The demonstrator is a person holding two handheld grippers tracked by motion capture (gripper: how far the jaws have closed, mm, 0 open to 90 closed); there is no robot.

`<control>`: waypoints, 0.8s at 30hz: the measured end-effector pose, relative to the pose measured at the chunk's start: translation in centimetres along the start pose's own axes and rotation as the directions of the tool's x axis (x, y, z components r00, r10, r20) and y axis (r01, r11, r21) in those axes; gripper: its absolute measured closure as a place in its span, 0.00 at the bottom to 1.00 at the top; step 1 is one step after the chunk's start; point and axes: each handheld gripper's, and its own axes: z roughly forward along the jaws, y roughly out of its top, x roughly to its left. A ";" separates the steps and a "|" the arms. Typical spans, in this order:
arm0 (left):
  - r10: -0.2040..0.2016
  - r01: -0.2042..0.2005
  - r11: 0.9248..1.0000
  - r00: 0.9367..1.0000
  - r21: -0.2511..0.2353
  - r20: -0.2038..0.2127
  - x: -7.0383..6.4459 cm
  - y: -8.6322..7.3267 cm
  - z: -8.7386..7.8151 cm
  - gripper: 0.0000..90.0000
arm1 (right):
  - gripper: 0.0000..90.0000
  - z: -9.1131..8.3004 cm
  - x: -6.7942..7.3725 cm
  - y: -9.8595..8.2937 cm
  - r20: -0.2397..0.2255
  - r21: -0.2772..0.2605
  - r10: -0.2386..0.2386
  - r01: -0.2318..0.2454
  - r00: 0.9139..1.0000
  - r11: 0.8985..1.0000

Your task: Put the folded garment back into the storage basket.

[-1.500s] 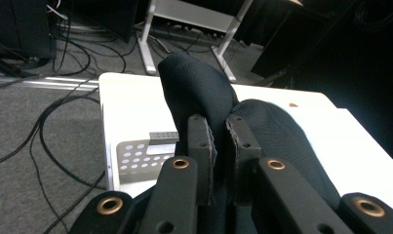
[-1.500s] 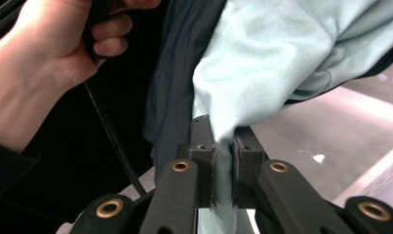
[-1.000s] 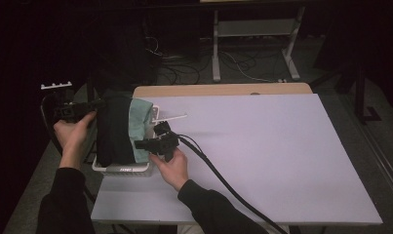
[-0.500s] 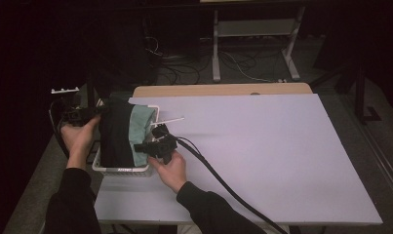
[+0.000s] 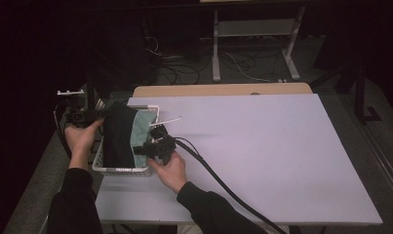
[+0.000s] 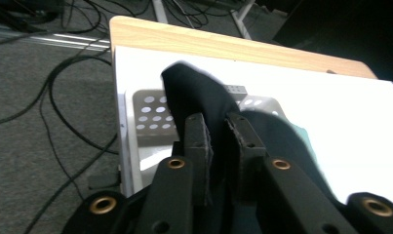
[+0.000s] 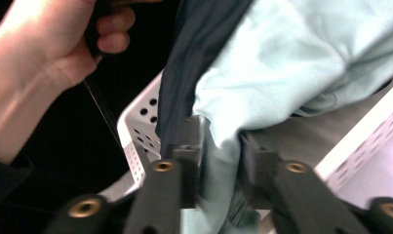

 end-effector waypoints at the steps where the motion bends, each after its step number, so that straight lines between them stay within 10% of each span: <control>1: -0.008 0.008 1.000 1.000 -0.015 0.021 0.0 0.0 -0.1 0.78 | 0.58 0.0 0.3 0.1 0.020 0.006 -0.022 0.022 1.000 1.000; 13: 0.086 -0.082 0.994 0.995 -0.067 0.053 -1.7 -0.2 -0.8 0.17 | 0.02 -2.9 -0.4 2.2 0.030 0.009 -0.150 0.149 0.988 0.989; 24: 0.106 -0.098 0.992 0.987 -0.075 0.119 -2.3 -0.9 -0.3 0.00 | 0.00 -6.3 -2.7 3.7 0.016 0.019 -0.202 0.202 0.979 0.979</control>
